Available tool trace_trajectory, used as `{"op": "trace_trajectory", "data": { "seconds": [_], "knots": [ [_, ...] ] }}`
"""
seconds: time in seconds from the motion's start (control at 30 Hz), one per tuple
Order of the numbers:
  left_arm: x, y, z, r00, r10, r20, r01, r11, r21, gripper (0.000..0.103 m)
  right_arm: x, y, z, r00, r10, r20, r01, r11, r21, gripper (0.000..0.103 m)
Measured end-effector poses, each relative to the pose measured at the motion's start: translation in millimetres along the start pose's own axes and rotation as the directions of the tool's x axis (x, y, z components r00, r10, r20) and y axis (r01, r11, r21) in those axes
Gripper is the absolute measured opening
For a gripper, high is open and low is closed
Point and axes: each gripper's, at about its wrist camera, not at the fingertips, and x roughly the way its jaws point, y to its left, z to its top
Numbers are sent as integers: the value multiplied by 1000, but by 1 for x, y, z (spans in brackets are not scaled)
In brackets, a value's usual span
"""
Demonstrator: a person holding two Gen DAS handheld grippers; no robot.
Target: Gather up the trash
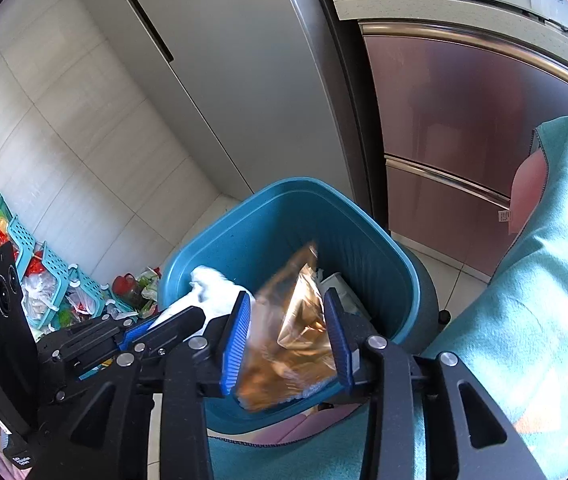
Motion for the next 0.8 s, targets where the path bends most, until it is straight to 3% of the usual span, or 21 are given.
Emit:
{"op": "trace_trajectory", "data": {
  "seconds": [0.13,0.43,0.63,0.8],
  "knots": [
    [-1,1,-1,1000,-1,5,1,1000,-3,13,0,0,-1,1000,5,8,-5,1000,6,36],
    [-18,-2,-4,999,1,54,-2,1000,16,44,-14,-3,-15,999,31,41,-31,999,13,44],
    [-38,-6,-8,993,-17,115,14,1000,21,63,-37,-3,-31,993,43,108,-43,999,1,56],
    [-62,-10,-16,981,-22,193,15,999,38,86,-70,-2,-51,980,20,198,-18,1000,-9,71]
  ]
}}
